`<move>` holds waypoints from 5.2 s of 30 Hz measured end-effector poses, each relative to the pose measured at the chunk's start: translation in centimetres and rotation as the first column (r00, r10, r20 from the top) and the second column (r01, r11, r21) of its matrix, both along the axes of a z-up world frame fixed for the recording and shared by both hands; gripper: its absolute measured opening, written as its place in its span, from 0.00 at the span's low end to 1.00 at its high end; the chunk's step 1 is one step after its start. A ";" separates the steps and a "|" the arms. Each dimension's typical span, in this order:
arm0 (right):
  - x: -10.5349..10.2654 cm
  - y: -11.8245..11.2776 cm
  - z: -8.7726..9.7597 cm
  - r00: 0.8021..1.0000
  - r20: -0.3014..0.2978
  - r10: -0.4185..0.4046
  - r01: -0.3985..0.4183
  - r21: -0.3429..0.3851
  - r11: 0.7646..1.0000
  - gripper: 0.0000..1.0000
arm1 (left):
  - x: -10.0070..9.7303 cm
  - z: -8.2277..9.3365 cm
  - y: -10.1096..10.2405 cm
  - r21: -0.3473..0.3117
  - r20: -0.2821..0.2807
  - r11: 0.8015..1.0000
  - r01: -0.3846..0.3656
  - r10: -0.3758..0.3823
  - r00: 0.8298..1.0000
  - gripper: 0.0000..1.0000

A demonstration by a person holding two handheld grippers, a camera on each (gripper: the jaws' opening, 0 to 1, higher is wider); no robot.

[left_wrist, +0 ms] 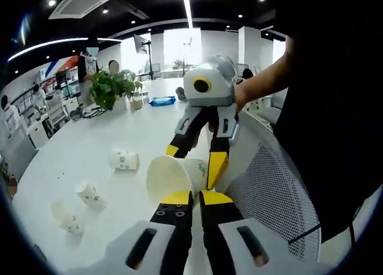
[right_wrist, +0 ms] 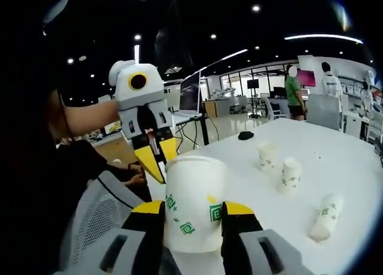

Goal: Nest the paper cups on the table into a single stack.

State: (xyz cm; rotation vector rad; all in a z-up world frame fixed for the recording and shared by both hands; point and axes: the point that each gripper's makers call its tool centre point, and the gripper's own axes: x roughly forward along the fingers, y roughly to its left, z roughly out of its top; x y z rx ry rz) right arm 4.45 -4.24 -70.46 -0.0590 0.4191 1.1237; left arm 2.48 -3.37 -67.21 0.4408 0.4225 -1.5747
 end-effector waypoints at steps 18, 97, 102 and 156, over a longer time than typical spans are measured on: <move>0.5 -1.6 0.1 0.997 -0.015 -0.075 0.075 -0.017 0.997 0.55 | -0.6 -0.2 0.2 0.032 -0.004 0.998 0.047 -0.047 0.999 0.00; 1.5 -6.5 -2.1 0.943 -0.023 -0.333 0.332 -0.048 0.942 0.85 | 1.8 -9.1 -2.9 0.563 0.224 0.776 0.286 -0.476 0.850 0.00; 1.6 -6.6 -2.1 0.941 -0.022 -0.337 0.336 -0.045 0.941 0.84 | 1.8 -8.9 -2.9 0.559 0.222 0.778 0.286 -0.472 0.853 0.04; 4.5 -8.7 -2.1 0.906 -0.019 -0.424 0.421 -0.072 0.904 0.79 | 4.8 -2.2 -2.1 -0.040 0.081 0.986 -0.163 0.165 0.983 0.32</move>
